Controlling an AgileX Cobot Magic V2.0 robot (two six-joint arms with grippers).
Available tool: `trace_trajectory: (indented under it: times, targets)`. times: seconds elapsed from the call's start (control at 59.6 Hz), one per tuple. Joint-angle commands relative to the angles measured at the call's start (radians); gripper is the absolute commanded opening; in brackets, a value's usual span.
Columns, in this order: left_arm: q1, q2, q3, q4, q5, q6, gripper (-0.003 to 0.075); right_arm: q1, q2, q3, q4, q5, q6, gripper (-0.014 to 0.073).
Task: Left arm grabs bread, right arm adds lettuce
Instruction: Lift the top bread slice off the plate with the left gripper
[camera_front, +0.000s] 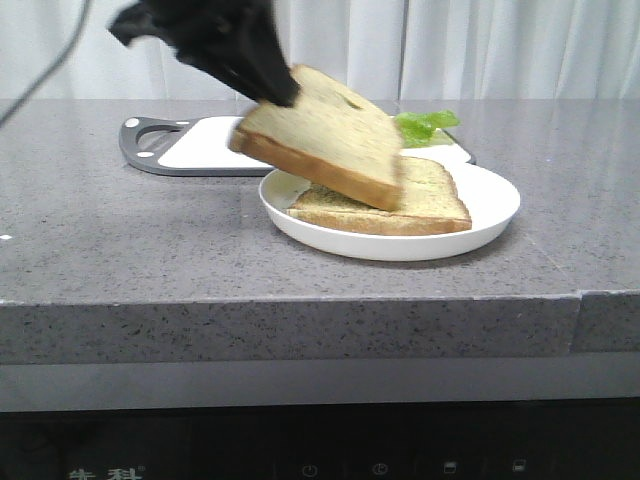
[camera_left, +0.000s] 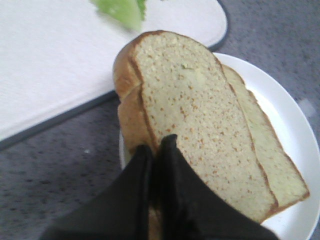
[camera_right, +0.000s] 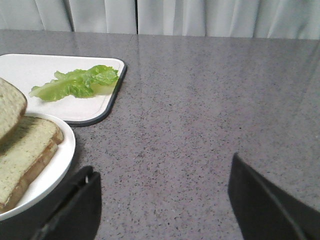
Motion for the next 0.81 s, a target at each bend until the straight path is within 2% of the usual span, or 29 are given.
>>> trace_trajectory:
  times: [0.0,0.134,0.336,0.554,0.789]
  targets:
    - [0.034,-0.098,-0.024,0.031,-0.057,-0.029,-0.0021,0.015,0.049,-0.048,0.005,-0.09,-0.001,0.0548]
    - [0.071,-0.211,0.03,0.043,-0.109,-0.029,-0.0021,0.051,0.186,-0.12,0.005,-0.083,-0.005,0.0548]
    - [0.08,-0.405,0.226,0.102,-0.328,-0.033,-0.0021,0.082,0.486,-0.298,0.005,-0.071,-0.05,0.0548]
    - [0.091,-0.56,0.419,0.111,-0.493,-0.033,-0.0021,0.128,0.79,-0.527,0.005,-0.061,-0.123,0.0548]
    - [0.21,-0.674,0.493,0.114,-0.459,-0.033,-0.0021,0.178,1.095,-0.846,0.005,0.008,-0.182,0.0548]
